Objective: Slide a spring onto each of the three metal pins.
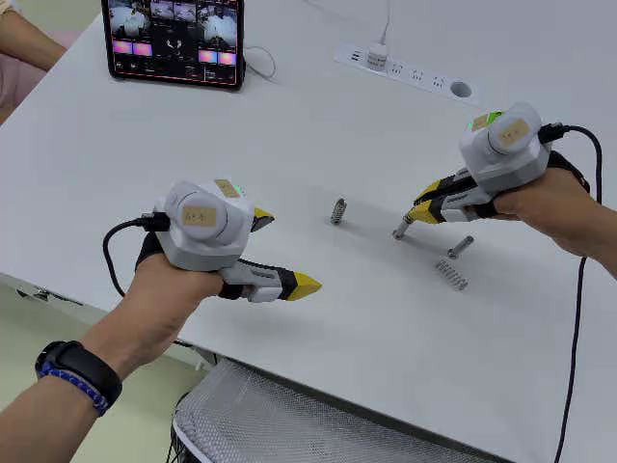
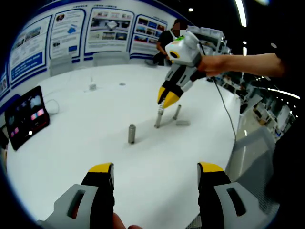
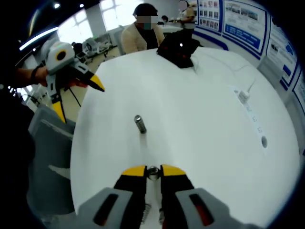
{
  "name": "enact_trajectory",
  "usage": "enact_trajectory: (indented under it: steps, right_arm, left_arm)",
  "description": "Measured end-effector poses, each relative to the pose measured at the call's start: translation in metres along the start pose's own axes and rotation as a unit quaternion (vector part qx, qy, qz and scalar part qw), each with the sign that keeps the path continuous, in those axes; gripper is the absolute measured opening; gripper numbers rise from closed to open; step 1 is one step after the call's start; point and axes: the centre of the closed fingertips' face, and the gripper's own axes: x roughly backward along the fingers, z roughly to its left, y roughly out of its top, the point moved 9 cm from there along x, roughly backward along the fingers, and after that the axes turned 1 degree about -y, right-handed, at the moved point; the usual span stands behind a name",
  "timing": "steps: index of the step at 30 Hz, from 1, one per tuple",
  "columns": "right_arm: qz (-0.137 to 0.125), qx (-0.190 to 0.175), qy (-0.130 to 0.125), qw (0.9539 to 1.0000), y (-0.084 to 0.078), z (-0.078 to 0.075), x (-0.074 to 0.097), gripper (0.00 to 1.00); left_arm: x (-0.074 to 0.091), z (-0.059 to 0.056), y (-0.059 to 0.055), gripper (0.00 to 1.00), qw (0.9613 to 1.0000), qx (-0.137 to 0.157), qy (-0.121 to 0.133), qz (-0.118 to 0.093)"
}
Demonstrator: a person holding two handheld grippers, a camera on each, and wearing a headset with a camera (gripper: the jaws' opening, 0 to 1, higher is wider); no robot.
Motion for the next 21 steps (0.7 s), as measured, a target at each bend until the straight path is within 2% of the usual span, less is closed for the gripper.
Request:
enact_trajectory:
  steps: [9, 21]
  right_arm:
    - [0.026, 0.036, -0.002, 0.9990, -0.003, 0.001, -0.012, 0.12]
    - [0.048, 0.055, 0.001, 0.9973, -0.008, 0.004, -0.026, 0.12]
  left_arm:
    - [0.000, 0.001, 0.002, 0.72, 1.0000, -0.002, 0.000, -0.001]
    - [0.005, 0.003, 0.003, 0.72, 1.0000, -0.005, 0.004, 0.000]
